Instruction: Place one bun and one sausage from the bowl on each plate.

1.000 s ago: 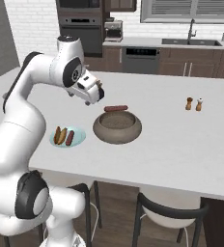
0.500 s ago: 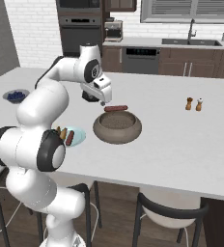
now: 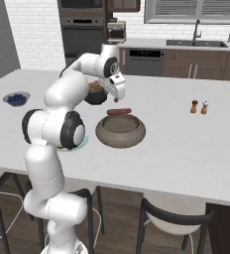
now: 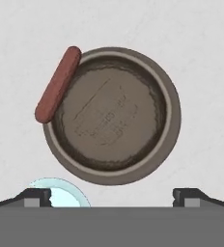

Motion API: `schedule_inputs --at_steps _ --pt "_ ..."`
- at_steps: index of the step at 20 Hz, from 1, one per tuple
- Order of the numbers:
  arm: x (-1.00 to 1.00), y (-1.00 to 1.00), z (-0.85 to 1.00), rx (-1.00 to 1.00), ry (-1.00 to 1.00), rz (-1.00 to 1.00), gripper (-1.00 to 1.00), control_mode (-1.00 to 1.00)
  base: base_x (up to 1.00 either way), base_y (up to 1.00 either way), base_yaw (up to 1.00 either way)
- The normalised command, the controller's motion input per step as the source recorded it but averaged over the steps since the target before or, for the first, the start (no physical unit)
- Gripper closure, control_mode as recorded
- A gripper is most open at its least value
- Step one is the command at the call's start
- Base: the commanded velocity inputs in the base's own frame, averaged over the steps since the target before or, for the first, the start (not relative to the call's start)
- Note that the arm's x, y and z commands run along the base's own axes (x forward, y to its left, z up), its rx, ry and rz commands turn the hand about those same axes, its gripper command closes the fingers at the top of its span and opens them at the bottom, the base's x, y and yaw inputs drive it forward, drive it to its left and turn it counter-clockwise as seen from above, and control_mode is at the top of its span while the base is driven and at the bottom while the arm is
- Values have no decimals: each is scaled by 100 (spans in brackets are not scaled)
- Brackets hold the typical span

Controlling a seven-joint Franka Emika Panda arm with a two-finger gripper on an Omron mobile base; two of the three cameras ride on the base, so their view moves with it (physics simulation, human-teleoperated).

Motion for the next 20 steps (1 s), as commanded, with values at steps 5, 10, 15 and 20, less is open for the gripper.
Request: schedule_inputs --at_steps 5,10,15,20 --pt "73 8 -34 0 0 -1 -100 -100 0 0 0" --pt "40 1 -47 0 0 0 -100 -100 0 0 0" --pt "9 33 -53 -3 1 0 -100 -100 0 0 0" --pt "36 17 -16 -2 0 0 -100 -100 0 0 0"
